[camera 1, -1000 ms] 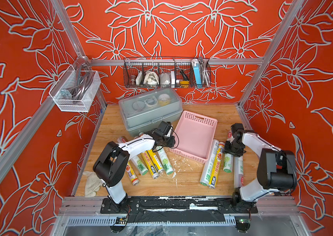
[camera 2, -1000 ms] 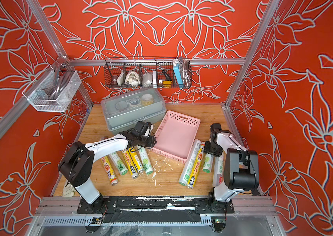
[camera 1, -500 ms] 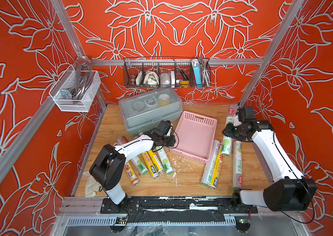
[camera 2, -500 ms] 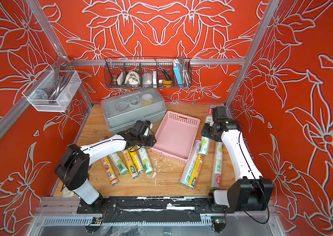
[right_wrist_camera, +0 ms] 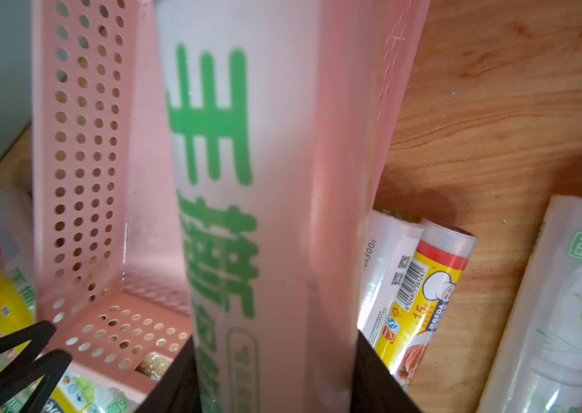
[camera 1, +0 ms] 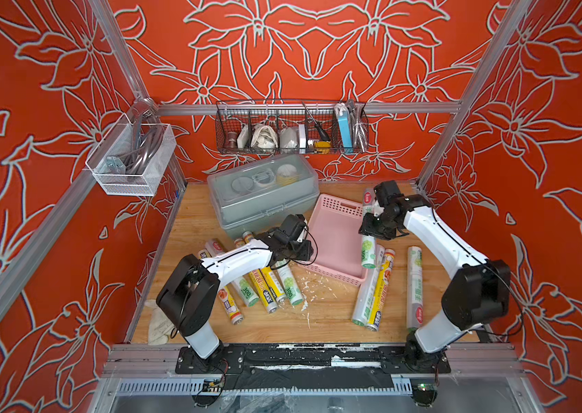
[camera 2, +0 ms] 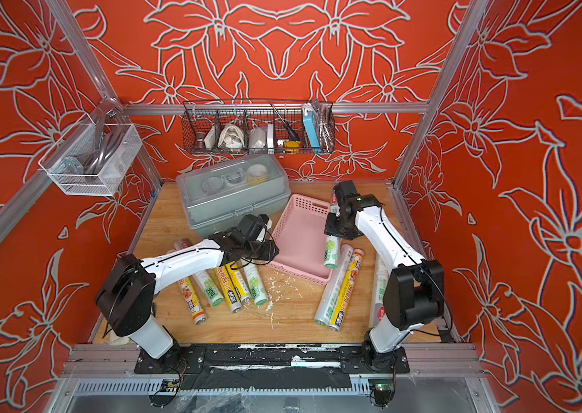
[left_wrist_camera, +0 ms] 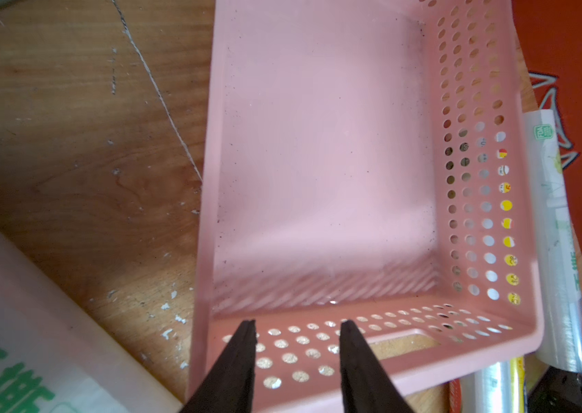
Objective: Put the plastic wrap into the basket
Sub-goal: Place the plastic wrap in the basket.
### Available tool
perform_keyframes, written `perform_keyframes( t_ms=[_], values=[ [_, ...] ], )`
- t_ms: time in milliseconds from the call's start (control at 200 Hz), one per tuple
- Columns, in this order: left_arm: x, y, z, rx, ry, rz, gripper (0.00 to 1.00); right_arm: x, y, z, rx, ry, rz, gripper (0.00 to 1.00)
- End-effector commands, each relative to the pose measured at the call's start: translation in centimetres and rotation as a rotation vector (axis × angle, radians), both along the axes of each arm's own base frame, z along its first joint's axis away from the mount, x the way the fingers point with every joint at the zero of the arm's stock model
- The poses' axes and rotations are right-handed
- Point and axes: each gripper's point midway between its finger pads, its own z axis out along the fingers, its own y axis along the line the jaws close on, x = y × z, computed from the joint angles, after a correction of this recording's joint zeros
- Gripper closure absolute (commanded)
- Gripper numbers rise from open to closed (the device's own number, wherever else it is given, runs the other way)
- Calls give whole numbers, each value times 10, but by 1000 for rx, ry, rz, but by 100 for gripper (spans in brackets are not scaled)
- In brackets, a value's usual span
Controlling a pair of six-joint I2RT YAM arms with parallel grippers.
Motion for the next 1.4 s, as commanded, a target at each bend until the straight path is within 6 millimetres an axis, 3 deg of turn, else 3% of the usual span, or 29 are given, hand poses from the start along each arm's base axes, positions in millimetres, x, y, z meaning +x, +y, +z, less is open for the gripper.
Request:
perform_keyframes(
  t_ms=[0, 340, 741, 951, 1186, 1396],
  values=[
    [-1, 9, 6, 33, -29, 23, 54, 21, 10, 7, 12, -69, 3, 73],
    [12, 34, 28, 122, -109, 85, 41, 50, 18, -19, -5, -30, -73, 75],
    [59, 33, 10, 133, -106, 101, 40, 46, 10, -71, -40, 74, -206, 76],
    [55, 21, -10, 99, -61, 60, 41, 43, 6, -88, -84, 118, -192, 73],
    [50, 16, -19, 100, -51, 52, 41, 37, 5, -98, -93, 149, -189, 71],
    [47, 13, -24, 106, -42, 47, 48, 27, 6, -103, -68, 157, -194, 76]
  ],
)
